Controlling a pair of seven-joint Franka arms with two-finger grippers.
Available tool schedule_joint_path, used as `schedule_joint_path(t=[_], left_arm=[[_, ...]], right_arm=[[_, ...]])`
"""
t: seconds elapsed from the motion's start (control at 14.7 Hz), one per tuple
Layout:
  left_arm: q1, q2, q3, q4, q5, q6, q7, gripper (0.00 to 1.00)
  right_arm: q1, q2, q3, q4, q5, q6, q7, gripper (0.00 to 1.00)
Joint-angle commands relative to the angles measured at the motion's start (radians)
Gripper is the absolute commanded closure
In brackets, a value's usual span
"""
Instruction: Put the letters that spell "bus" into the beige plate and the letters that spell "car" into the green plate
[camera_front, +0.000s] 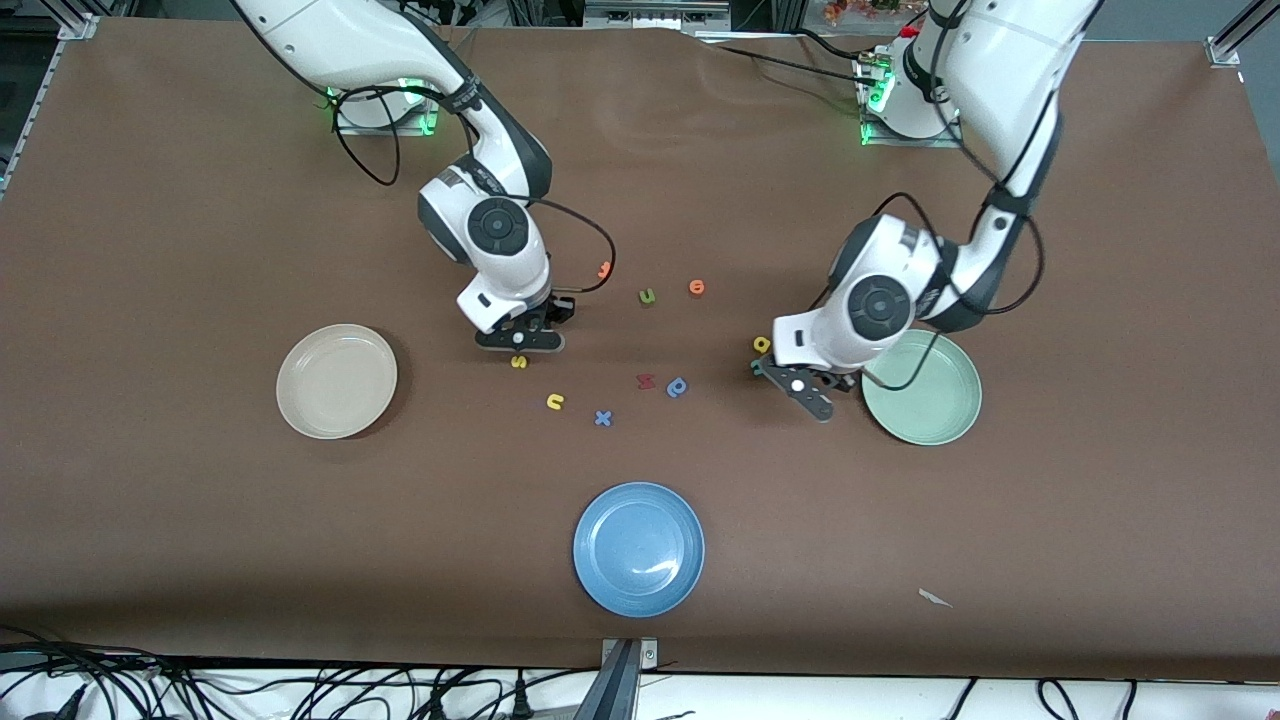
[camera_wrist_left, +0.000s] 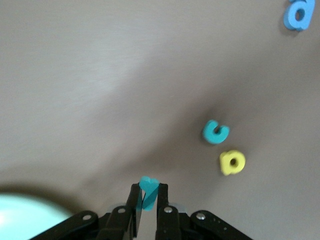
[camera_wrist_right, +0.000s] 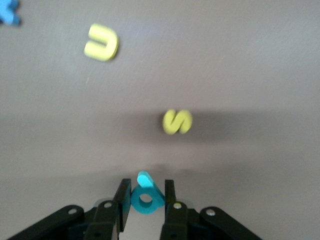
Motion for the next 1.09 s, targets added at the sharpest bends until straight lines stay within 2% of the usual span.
schedule_joint_path(t=[0.0,0.2,0.34,0.41,0.48,0.54,0.75,0.88,0.95,1.02], left_arm=[[0.094,-0.051,-0.005,-0.023,0.027,-0.051,0.052,1.00],[0.199,-0.025,-0.005,-0.025,0.027,-0.048,0.104,1.00],[0.228,0.015,-0.005,-0.025,0.027,-0.011,0.104,1.00],[0.236,0.030,-0.005,-0.026,0.027,0.003,0.104,0.88],[0.237,0.035,-0.005,-0.025,0.027,0.003,0.102,0.37],[0.239,0.032,-0.005,-0.026,0.027,0.001,0.106,0.00],[0.237,-0.023,-0.010,-0.026,0.027,-0.054,0.087,0.00],[0.233,-0.070,-0.013,-0.025,0.024,-0.092,0.058,0.00],[0.220,-0.093,-0.017,-0.023,0.024,-0.118,0.017,0.00],[0.211,-0.115,-0.040,-0.023,0.020,-0.155,-0.044,0.00]], right_arm=[[-0.008,-0.028,-0.066,0.010,-0.012,-0.050,-0.150,0.78],[-0.011,-0.062,-0.161,0.001,-0.010,-0.072,-0.340,0.78],[-0.013,-0.068,-0.229,-0.002,-0.001,-0.069,-0.474,0.78],[-0.013,-0.068,-0.262,-0.002,0.004,-0.064,-0.546,0.78],[-0.014,-0.068,-0.298,-0.002,0.016,-0.058,-0.617,0.78],[-0.025,-0.066,-0.327,-0.002,0.051,-0.043,-0.696,0.78],[-0.112,-0.054,-0.333,0.000,0.164,-0.010,-0.903,0.78],[-0.149,-0.045,-0.333,0.000,0.195,0.003,-0.961,0.75],[-0.152,-0.039,-0.335,0.001,0.197,0.007,-0.958,0.69],[-0.163,-0.039,-0.333,0.001,0.198,0.007,-0.950,0.53]])
